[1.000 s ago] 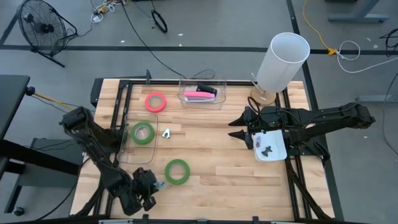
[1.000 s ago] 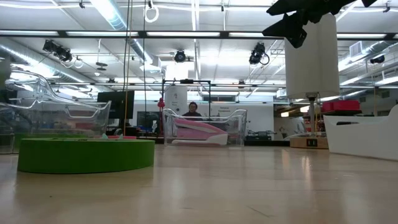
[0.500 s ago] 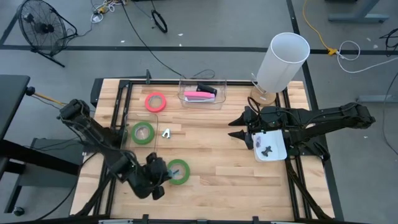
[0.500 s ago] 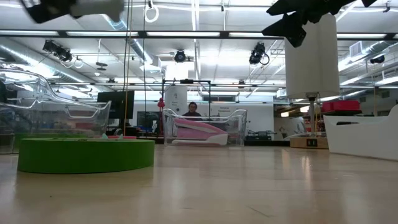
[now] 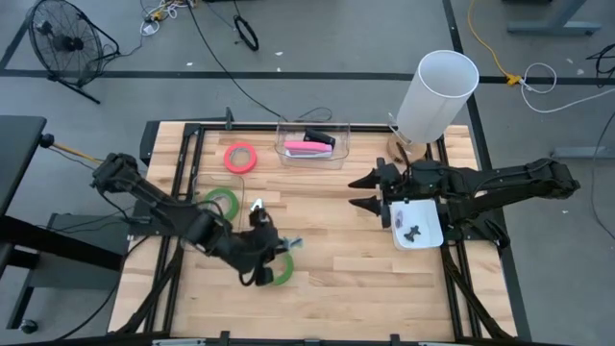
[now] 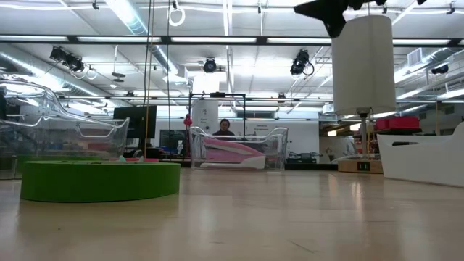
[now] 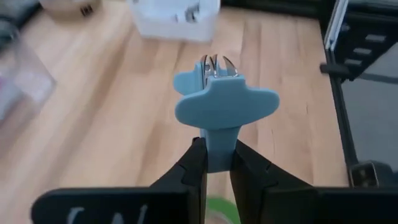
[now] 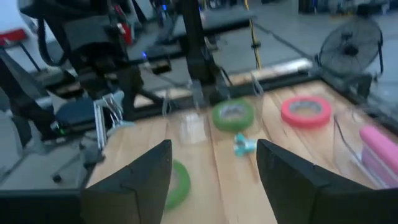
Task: Pick and place Stapler, Stapler remover, tape
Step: Put the blue staple remover into the white bin
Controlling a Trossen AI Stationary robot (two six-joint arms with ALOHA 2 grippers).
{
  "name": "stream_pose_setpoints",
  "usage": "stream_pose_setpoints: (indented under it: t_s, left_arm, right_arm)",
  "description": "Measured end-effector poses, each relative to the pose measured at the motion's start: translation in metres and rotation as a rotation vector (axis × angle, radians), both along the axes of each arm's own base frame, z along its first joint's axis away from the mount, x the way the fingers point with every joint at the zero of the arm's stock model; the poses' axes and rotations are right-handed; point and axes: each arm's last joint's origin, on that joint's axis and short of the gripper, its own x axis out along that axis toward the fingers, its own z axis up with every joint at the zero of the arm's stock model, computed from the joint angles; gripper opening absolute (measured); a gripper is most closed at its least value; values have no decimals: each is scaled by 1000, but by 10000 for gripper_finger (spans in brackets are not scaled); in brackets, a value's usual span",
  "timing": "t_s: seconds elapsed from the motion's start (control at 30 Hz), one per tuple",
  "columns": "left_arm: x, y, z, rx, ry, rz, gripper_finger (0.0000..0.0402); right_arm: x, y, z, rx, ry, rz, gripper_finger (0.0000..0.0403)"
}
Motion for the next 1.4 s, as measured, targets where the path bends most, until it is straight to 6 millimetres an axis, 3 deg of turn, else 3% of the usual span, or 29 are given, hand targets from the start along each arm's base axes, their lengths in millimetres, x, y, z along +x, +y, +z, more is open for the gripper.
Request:
stream_pose_setpoints:
  t_s: [0.37,0.57,0.77,1.0,1.4]
  left_arm:
    - [25,48,58,175,-120,37,52]
    - [31,76,70,321,-116,121,53]
    - [37,102,73,402,-116,192,52]
    - [47,126,74,399,-146,250,53]
    - [63,144,64,367,-145,219,53]
  right_arm:
    - [2,2,22,59,-224,70,233]
    - [1,-1,27,34,-285,-53,233]
    - [1,-6,27,-36,-280,-224,233]
    - [0,-9,27,-94,-268,-281,233]
    - [21,-17,14,-96,-241,-317,233]
